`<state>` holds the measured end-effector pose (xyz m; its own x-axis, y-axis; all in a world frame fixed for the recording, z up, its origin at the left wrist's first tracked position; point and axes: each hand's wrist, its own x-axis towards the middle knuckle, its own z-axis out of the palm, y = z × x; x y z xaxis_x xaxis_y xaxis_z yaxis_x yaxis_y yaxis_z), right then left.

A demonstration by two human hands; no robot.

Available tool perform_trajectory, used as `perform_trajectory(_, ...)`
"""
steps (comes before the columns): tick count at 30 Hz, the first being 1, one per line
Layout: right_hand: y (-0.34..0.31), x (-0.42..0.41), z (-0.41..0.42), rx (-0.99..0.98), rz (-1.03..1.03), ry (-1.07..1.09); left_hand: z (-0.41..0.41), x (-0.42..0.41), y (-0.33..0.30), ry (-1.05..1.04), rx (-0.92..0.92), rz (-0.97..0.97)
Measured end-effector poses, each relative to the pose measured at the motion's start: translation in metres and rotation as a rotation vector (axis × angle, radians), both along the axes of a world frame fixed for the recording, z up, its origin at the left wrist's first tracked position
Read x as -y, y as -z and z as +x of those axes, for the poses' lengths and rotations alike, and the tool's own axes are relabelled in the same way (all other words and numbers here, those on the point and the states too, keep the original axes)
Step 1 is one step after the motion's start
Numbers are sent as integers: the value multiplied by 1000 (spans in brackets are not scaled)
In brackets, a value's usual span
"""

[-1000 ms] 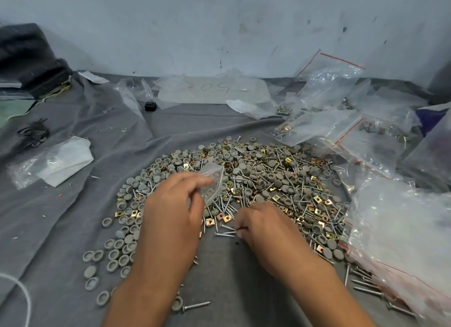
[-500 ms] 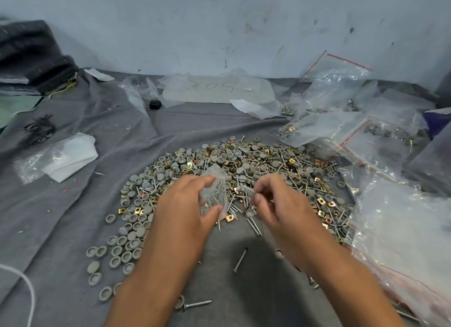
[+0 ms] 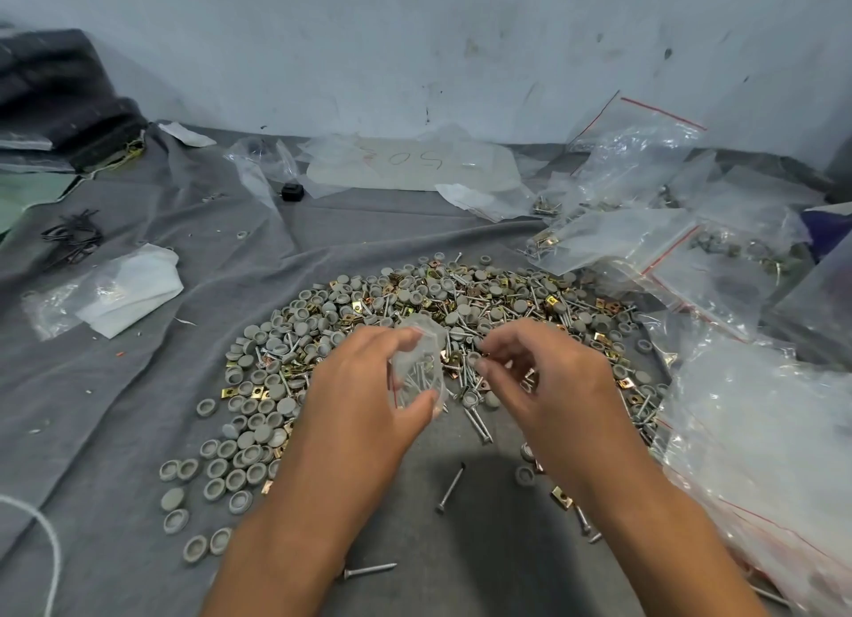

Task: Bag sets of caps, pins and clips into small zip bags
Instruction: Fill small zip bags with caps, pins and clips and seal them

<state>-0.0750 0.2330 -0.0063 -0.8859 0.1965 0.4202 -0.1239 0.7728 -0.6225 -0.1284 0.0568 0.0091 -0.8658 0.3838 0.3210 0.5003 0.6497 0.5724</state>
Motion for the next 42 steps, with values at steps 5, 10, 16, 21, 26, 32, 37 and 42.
perform_trajectory(5, 23, 1, -3, 586, 153, 131, 0, 0, -1, -18, -8, -15)
perform_trajectory(10, 27, 14, -1, 580, 383, 133, 0, 1, 1, -8, 5, -19)
perform_trajectory(16, 19, 0, -2, 564, 255, 57, -4, 3, 5, -13, 12, -53)
perform_trajectory(21, 24, 9, -5, 618, 298, 12, -5, 4, 5, -13, 16, -48)
perform_trajectory(26, 22, 13, -1, 573, 193, 141, -5, 4, 7, -16, 21, -51)
perform_trajectory(32, 16, 15, 0, 585, 201, 144, -5, 3, 8, -11, 19, -57)
perform_trajectory(37, 15, 13, 1, 587, 266, 80, -4, 4, 8, -6, 25, -56)
perform_trajectory(42, 17, 13, 4, 647, 220, -160, -4, 4, 8, -15, 16, -65)
